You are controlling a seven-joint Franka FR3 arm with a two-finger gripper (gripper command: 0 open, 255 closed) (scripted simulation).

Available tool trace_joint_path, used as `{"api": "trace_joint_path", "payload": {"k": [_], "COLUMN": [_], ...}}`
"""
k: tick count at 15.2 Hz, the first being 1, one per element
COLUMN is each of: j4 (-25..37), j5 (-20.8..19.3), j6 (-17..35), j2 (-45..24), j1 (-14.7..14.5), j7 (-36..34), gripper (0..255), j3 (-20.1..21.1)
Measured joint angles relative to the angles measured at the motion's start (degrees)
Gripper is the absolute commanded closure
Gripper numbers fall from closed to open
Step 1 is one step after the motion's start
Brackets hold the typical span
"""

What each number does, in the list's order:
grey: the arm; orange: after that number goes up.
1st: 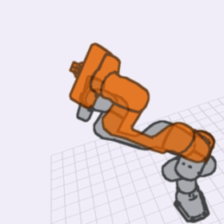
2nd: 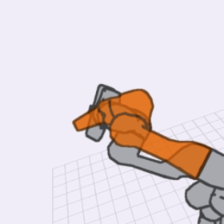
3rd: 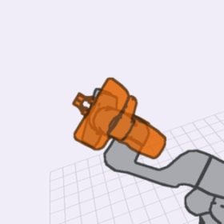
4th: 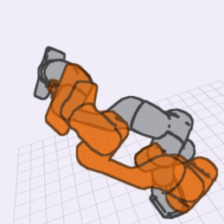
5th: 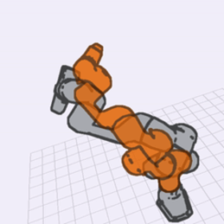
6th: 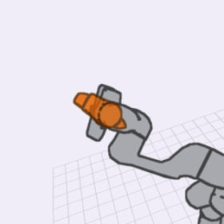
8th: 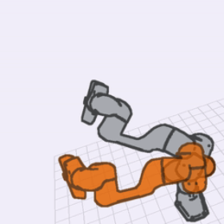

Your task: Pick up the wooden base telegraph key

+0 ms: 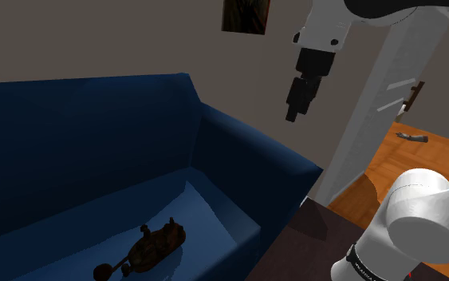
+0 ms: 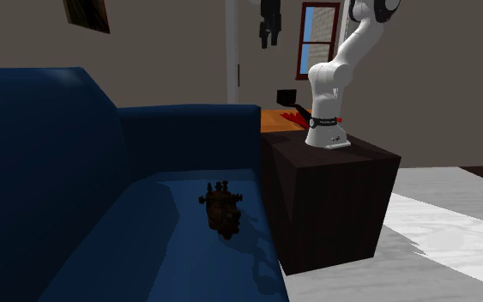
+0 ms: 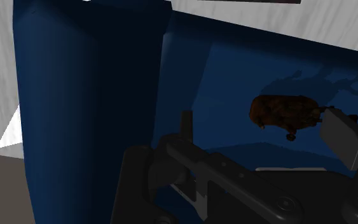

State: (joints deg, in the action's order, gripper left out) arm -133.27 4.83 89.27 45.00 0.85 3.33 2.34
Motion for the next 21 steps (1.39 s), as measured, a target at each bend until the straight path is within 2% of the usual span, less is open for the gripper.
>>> {"api": "trace_joint_path", "payload": {"k": [4, 11, 17, 21], "j4": [-1.72, -5.77, -6.18, -5.00], "j5": [0.93, 3.49, 4.65, 3.97], "j6": [3.39, 14.75, 24.12, 30.49], "j2": [-1.93, -9.88, -19.30, -27.33], "j1": [-0.48, -2.01, -3.12, -3.27], "j7": [-1.32, -5.65, -9.93, -12.66], "gripper": [0, 0, 0, 0], "j3": [1.63, 7.01, 11.83, 14.57]}}
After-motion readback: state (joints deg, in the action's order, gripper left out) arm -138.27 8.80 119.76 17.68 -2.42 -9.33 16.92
